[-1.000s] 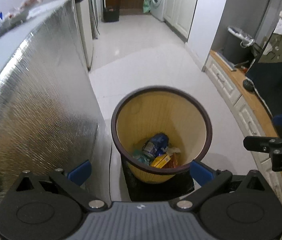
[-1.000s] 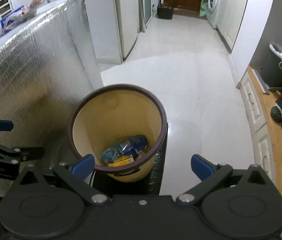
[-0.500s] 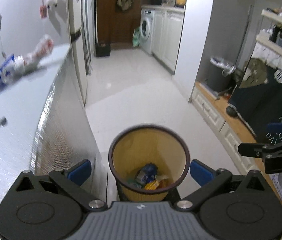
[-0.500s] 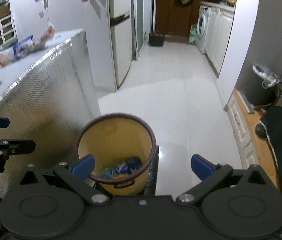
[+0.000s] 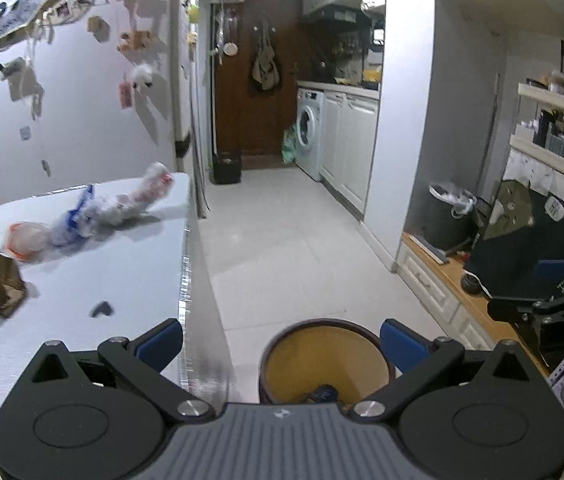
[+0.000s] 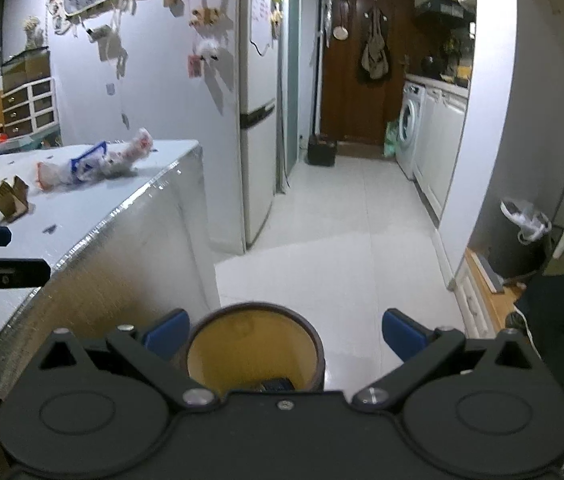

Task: Collect trash
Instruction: 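Lift both tools up away from the wastebasket, then grasp the brown cardboard box with the left tool while the right grasps the white bag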

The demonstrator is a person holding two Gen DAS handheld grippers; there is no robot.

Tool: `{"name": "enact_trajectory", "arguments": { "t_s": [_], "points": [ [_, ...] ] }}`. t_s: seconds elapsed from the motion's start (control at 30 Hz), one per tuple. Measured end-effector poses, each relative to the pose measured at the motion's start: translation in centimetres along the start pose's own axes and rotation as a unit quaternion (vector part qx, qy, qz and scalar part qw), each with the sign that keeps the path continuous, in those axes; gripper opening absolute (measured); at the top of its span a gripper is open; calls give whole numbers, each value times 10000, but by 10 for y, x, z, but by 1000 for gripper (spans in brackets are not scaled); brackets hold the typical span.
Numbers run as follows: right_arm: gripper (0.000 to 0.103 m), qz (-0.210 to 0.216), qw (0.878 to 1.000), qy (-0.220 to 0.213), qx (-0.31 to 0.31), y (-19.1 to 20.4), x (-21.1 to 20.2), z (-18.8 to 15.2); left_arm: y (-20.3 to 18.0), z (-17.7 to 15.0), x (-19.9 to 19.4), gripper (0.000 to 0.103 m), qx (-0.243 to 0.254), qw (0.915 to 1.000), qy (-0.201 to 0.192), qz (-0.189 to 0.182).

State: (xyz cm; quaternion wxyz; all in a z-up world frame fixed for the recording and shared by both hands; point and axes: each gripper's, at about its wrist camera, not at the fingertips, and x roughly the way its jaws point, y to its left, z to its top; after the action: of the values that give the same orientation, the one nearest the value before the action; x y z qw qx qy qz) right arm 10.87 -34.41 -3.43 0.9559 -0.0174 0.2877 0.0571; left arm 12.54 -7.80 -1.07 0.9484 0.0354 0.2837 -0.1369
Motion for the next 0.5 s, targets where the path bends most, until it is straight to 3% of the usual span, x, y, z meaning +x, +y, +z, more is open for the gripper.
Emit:
{"name": "enact_trajectory", "arguments": {
  "t_s": [0.5],
  "points": [
    [103,501,9981,-245,-278,74,19,22,105,-16,-32,103,-627,9947,-223,786]
  ]
}}
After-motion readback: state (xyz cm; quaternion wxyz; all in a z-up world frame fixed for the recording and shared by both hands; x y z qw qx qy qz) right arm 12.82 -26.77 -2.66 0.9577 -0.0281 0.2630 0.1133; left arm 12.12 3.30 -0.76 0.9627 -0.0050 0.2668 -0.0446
